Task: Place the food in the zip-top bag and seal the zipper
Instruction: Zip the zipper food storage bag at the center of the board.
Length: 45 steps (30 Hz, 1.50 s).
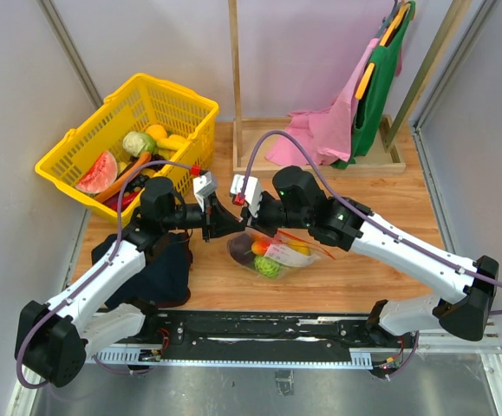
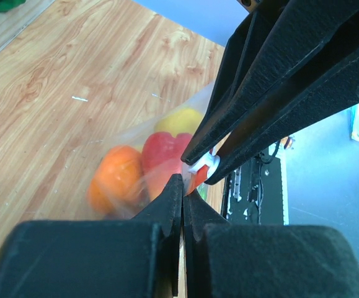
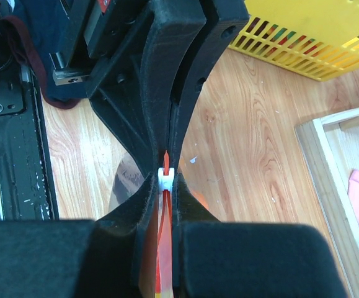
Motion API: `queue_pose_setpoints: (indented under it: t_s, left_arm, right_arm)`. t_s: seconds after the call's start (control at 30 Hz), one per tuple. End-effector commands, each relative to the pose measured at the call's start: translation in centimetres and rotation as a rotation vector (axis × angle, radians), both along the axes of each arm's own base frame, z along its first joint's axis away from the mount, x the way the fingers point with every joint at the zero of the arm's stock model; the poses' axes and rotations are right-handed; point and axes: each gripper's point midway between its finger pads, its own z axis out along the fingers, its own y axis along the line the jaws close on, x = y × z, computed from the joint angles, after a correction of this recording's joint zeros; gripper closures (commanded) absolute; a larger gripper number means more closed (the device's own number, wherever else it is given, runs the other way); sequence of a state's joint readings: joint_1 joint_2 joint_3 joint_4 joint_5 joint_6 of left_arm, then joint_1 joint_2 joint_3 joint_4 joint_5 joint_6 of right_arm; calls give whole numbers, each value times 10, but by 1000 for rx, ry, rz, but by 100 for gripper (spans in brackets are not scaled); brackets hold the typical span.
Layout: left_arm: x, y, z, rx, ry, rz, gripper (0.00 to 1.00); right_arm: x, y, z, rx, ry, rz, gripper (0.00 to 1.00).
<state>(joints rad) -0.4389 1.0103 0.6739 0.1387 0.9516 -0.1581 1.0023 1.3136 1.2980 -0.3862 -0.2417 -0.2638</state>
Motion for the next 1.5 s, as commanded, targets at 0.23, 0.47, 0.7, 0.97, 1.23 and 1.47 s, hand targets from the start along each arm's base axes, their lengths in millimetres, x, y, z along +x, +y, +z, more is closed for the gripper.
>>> queue_pose_setpoints:
  t_s: [0.23, 0.47, 0.7, 0.97, 1.23, 1.47]
  left_arm:
    - [13, 3, 10, -9, -30, 74, 100]
    - [22, 7, 11, -12, -31, 127, 100]
    - [36, 15, 11, -14, -16, 214, 100]
    - [54, 29, 8, -6, -6, 322, 100]
    - [70, 43, 6, 7, 6, 421, 100]
    - [77, 51, 4, 17, 10, 471, 100]
  right_arm:
    - [5, -33, -15, -116, -2, -73, 99]
    - [8, -52, -21, -161, -3, -118, 99]
    - [11, -71, -28, -199, 4, -169, 99]
    - [16, -98, -35, -239, 17, -251, 99]
    - [22, -130, -50, -285, 83, -376, 99]
    - [32, -158, -64, -309, 158, -506, 99]
